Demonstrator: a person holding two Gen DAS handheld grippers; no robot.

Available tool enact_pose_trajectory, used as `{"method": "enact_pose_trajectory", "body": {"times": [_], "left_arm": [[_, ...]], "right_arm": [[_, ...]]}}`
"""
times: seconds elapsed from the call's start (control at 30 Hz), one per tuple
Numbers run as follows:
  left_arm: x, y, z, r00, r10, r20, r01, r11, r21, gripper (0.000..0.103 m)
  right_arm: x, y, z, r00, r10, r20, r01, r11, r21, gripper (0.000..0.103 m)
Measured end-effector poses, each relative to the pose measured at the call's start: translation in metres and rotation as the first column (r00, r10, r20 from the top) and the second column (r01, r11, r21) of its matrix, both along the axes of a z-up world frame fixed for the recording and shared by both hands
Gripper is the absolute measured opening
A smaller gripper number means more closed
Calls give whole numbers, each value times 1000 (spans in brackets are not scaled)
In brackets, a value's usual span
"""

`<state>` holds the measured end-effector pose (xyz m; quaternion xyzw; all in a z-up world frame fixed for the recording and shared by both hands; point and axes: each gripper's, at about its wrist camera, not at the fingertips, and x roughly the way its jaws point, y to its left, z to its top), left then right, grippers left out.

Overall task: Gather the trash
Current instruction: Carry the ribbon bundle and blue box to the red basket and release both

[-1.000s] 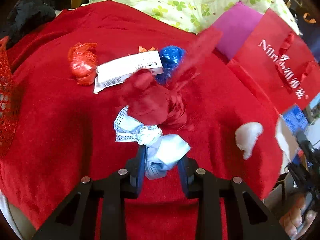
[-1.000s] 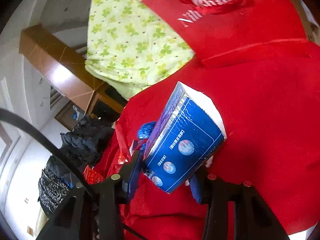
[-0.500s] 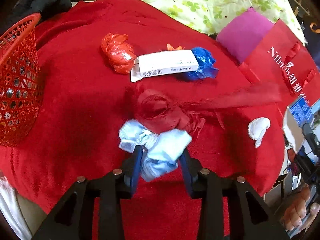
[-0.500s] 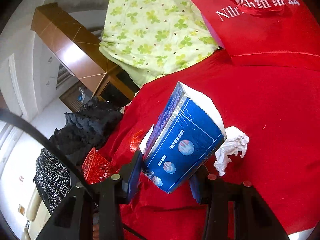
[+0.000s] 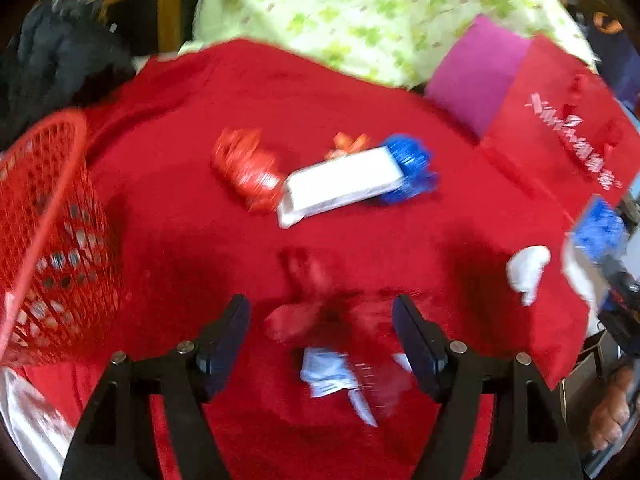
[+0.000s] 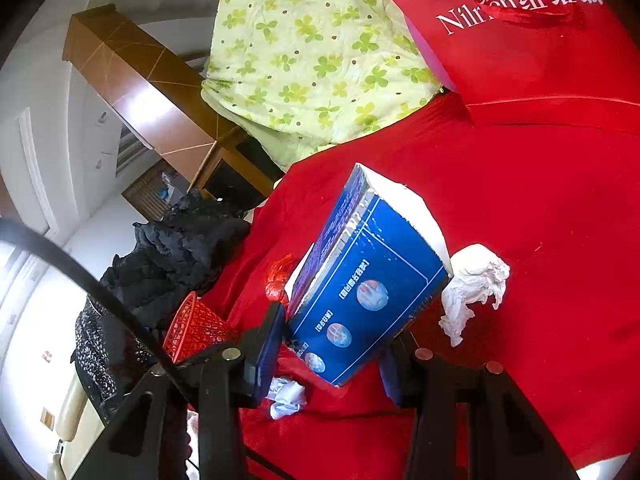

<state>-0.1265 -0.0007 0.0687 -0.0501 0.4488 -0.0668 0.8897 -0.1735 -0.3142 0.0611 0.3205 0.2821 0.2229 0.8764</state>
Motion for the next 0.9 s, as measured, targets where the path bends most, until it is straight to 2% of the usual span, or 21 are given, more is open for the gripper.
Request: {"method": "enact_pose_trajectory", "body": {"times": [0.07,0.17,0.23,0.27,0.3,0.37,0.4,0.5,0.57,0.73,0.9], "left_arm": [[6,-4,-10,1000,-13,-25,13,1000,-11,74],[16,-21,-21,997,-67,-38,69,996,48,74],[27,-30,-33,993,-92,-77,97,993,72,74],[33,-32,-39,990,-93,-105,100,993,67,71],[36,-32,-42,988,-99,-118,106,993,48,60],[42,-30,-45,984,-120,-129,119,993,-15,48],[42,-29,-44,985,-120,-126,118,993,-20,42],[39,-31,-35,985,-142,-92,143,990,3,33],[35,-29,-26,989,-137,-61,138,990,11,31],[21,-16,6,995,-97,20,98,994,-37,31],[0,-4,51,988,-74,132,85,993,-78,31]], "right_arm": [[1,0,0,1000,-2,-1,2,1000,0,46],[3,1,-4,1000,0,-13,1,1000,5,46],[5,3,-6,1000,5,-22,-5,1000,3,46],[5,4,-6,1000,8,-24,-8,1000,1,46],[5,5,-6,1000,10,-23,-10,1000,-3,46],[4,6,-5,1000,11,-18,-11,1000,-10,46],[4,5,-4,1000,8,-15,-9,1000,-13,46],[3,2,-4,1000,-2,-13,2,1000,-9,46],[2,2,-5,1000,-8,-15,8,1000,-5,46],[-1,6,-1,1000,-1,-1,1,1000,-20,46],[-7,16,14,999,16,39,-14,999,-47,46]]}}
